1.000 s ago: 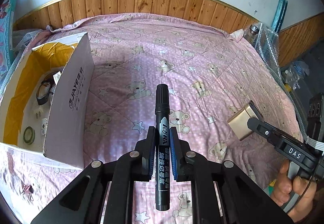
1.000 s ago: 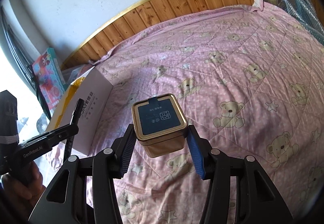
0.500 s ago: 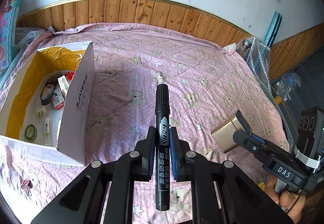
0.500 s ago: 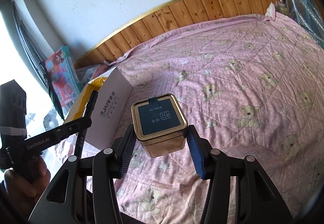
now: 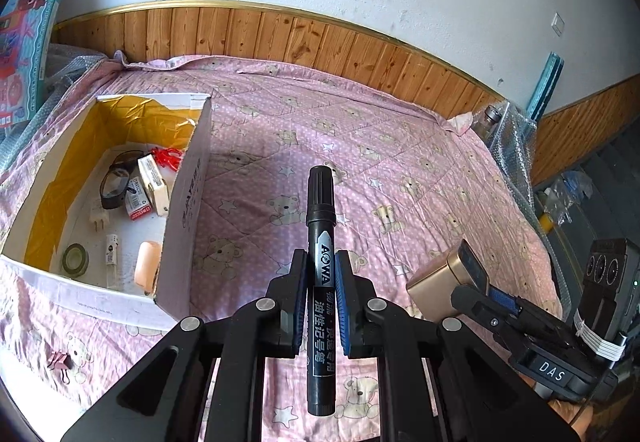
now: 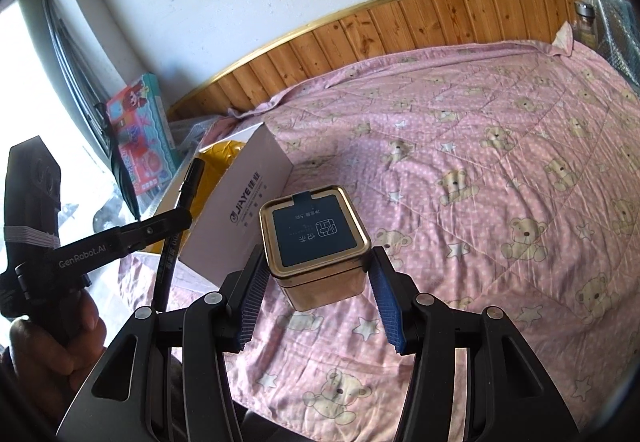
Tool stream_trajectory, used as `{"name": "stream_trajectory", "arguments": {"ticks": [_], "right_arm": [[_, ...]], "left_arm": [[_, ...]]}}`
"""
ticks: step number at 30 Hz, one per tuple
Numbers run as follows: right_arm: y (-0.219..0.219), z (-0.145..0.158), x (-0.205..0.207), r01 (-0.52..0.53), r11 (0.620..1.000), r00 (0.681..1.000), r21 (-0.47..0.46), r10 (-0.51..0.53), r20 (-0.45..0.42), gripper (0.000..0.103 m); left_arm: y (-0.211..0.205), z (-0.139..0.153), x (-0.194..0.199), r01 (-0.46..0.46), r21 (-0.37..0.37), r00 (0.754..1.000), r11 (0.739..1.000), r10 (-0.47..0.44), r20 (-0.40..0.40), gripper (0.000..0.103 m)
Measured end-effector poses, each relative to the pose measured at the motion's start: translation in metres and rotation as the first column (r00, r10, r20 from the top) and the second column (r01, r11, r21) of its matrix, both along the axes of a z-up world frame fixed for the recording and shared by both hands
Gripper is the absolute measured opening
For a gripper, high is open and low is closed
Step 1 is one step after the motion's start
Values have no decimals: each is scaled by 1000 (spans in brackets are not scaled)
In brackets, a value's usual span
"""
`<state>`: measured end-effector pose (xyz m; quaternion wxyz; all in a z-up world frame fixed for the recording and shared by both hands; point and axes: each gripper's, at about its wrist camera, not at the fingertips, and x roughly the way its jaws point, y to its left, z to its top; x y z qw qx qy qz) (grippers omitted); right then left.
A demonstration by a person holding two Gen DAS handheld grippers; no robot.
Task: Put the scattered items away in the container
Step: 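Carry the black marker and gold tin over the box with both tools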
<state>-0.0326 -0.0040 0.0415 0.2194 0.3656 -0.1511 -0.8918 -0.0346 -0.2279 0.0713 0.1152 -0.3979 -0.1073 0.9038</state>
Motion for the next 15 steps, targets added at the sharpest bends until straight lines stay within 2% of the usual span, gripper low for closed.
{"name": "stream_trajectory", "arguments": {"ticks": [15], "right_arm": [[-62,26,-4,-114,993,993,15,114,-38,53]], "left_arm": [[-55,6,-2,-103,15,994,995,103,-22,14]]}}
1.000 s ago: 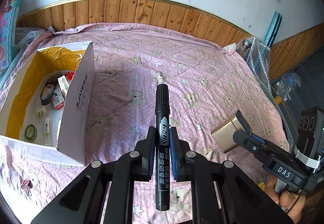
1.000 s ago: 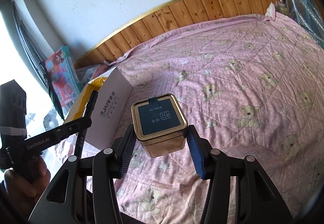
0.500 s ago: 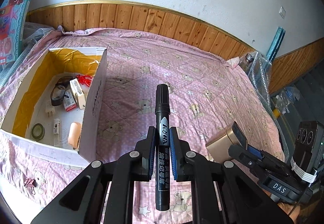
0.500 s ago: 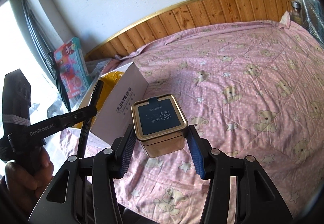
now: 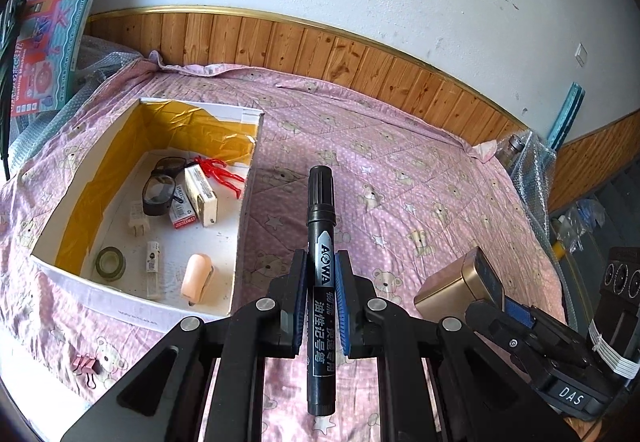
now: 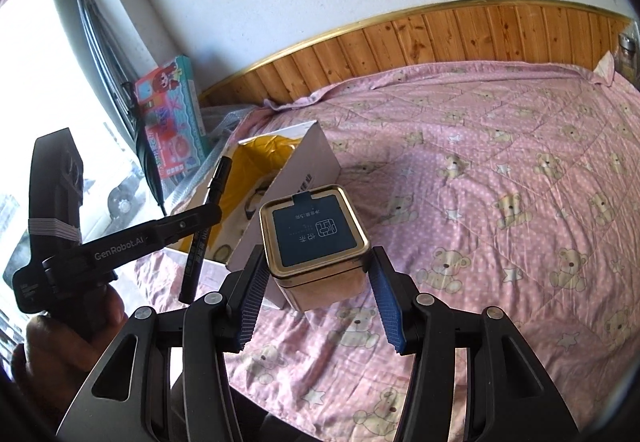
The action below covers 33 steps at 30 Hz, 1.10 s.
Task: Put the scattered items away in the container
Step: 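Carry the black marker and gold tin over the box with both tools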
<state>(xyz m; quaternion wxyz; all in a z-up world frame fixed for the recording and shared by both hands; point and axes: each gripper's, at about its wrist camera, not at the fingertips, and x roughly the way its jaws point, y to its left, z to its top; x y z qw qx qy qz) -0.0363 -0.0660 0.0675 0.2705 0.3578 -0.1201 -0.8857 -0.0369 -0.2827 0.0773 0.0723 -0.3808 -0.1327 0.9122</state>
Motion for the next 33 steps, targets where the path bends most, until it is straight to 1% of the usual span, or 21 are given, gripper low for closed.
{"name": "stream_trajectory", "arguments": {"ticks": [9,19,33], "right_arm": [[-44,10,-4,-80,997,997,10,80,-13,53],[-84,17,-14,-148,989,988,20,148,-32,53],[-128,14,-42,-212,977,976,31,213,-38,53]], "left_arm": [[-47,-4,1,-81,31,997,996,81,10,14],[-85,-3,-1,-145,48,989,988,145,4,14],[-132,-7,-12,-232,59,973,971,231,25,14]]}}
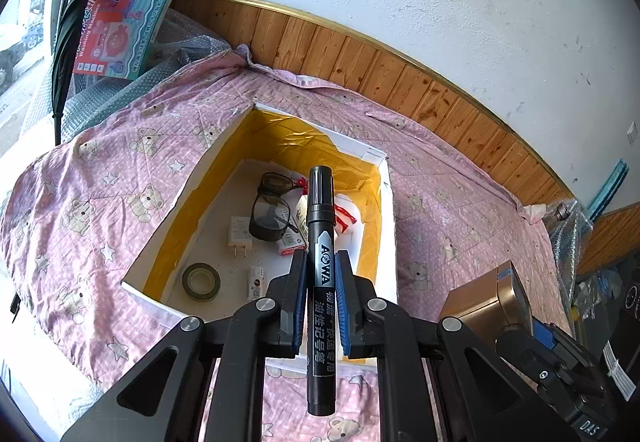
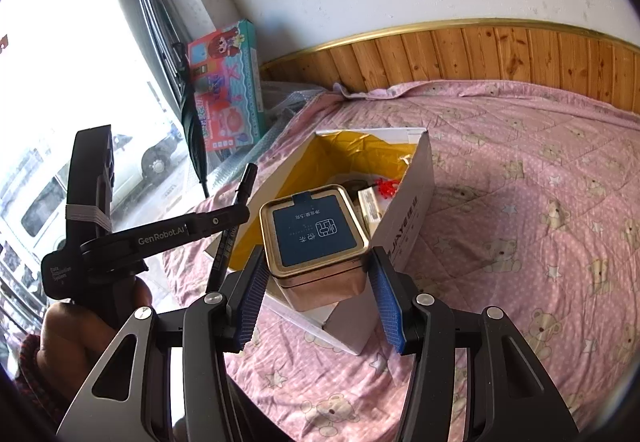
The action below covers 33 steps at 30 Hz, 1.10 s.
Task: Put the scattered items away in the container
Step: 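Carry the black marker and gold tin over the box with both tools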
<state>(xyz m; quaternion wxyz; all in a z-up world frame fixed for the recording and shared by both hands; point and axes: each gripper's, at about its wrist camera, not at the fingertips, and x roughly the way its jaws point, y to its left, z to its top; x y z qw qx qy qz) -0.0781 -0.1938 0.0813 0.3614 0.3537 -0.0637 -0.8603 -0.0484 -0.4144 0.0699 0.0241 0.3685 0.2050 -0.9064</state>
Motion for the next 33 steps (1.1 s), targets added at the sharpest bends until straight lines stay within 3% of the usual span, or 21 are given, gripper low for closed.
{"name": "stream_trajectory", "arguments": {"ticks": [9,18,25,33], "right_arm": [[-24,-9,-24,-28,999,1000,18,28,5,53],[-47,-13,-56,-31,998,999,63,31,-8,53],[-70,-19,-75,-47,991,999,125,50,-17,53],[-80,-30,-89,-41,980,999,193,44,-14,53]], "left_arm": [[-7,-13,-17,0,5,999,1000,0,40,14],[0,-42,-44,32,-4,989,999,-31,148,14],[-2,-44,-55,15,-64,989,998,-5,148,14],[-12,-49,-65,-1,-20,988,1000,4,151,14]]}}
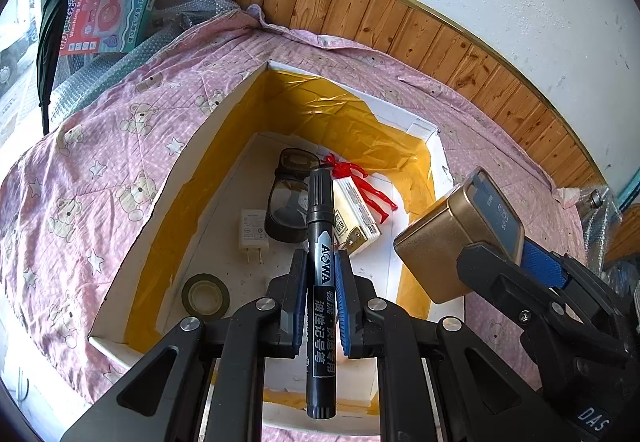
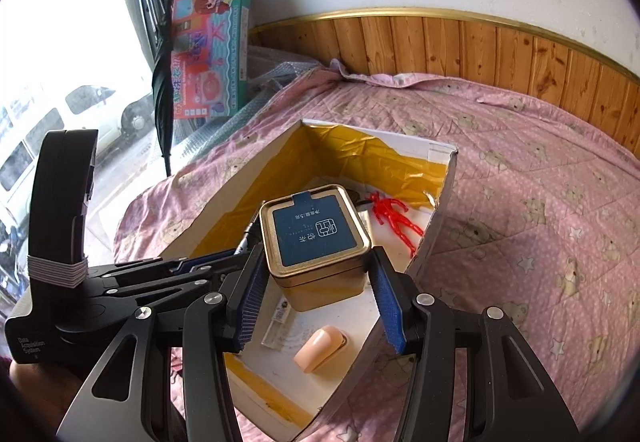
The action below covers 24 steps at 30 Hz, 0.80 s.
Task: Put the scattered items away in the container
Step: 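Carry the black marker and gold tin over the box with both tools, then open the left tool to drop the marker while the right tool drops the gold tin in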
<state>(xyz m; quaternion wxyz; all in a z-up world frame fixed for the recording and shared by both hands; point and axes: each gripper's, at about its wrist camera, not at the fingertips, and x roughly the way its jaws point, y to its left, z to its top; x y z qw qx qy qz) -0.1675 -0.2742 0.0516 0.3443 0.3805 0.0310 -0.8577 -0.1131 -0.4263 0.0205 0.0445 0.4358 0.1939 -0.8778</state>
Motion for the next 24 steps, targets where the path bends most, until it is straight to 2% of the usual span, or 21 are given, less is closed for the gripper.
{"name": "stream_trajectory", "arguments": {"ticks": [14,16,18,24], "right_arm": [[-17,-18,-20,-9,998,1000,67,8,24,54],[-19,-23,-26,-4,996,1000,87,2,24,56],[-14,-26,-28,23,996,999,81,-25,26,56],[6,-23,-26,74,997,996,14,-75,57,55]], "left_arm": [[-7,-13,-11,6,65,1000,998,-8,24,14],[-6,-18,-16,12,63,999,998,-14,41,18],[-10,-25,-18,-4,70,998,998,-1,67,37],[-22,-22,-1,-14,107,999,994,10,35,38]]}}
